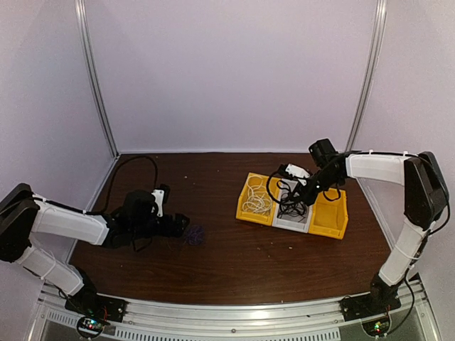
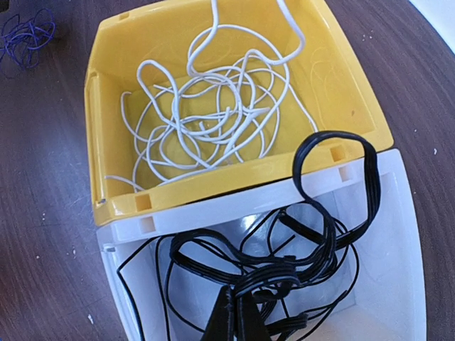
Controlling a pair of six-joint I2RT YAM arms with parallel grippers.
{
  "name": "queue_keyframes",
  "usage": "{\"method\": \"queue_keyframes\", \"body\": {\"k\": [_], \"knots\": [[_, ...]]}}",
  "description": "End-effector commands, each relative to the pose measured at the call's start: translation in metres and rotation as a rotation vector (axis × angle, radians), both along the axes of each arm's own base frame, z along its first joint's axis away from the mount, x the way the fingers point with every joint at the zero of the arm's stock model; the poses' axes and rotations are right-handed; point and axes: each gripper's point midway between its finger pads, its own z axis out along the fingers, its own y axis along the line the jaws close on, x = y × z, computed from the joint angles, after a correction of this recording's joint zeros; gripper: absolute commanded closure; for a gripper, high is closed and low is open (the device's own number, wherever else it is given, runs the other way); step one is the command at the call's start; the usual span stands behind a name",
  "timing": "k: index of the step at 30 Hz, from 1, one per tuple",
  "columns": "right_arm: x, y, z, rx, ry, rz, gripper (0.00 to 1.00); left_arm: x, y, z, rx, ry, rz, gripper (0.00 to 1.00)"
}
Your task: Untangle the cables
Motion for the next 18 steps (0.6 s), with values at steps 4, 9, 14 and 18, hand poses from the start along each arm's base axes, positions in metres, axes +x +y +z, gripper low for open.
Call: {"method": "queue_keyframes", "body": {"k": [4,9,14,18], "knots": [[-0.041,-0.004,0.020,-0.057,0.088,0.187,1.00,0.005,-0.004,0.011,-0.046,-0.032,0.003,0.06],[-0.029,-0.012,0.040,-0.060,-0.048,0.102,0.63,0.007,-0.004,0.014,-0.044,-0.038,0.003,0.06],[-0.003,-0.013,0.052,-0.032,-0.109,0.011,0.56,0.009,-0.009,0.016,-0.052,-0.037,-0.006,0.07],[0.006,0.000,0.048,0.030,-0.073,-0.008,0.52,0.010,-0.013,0.016,-0.064,-0.030,-0.015,0.07]]}}
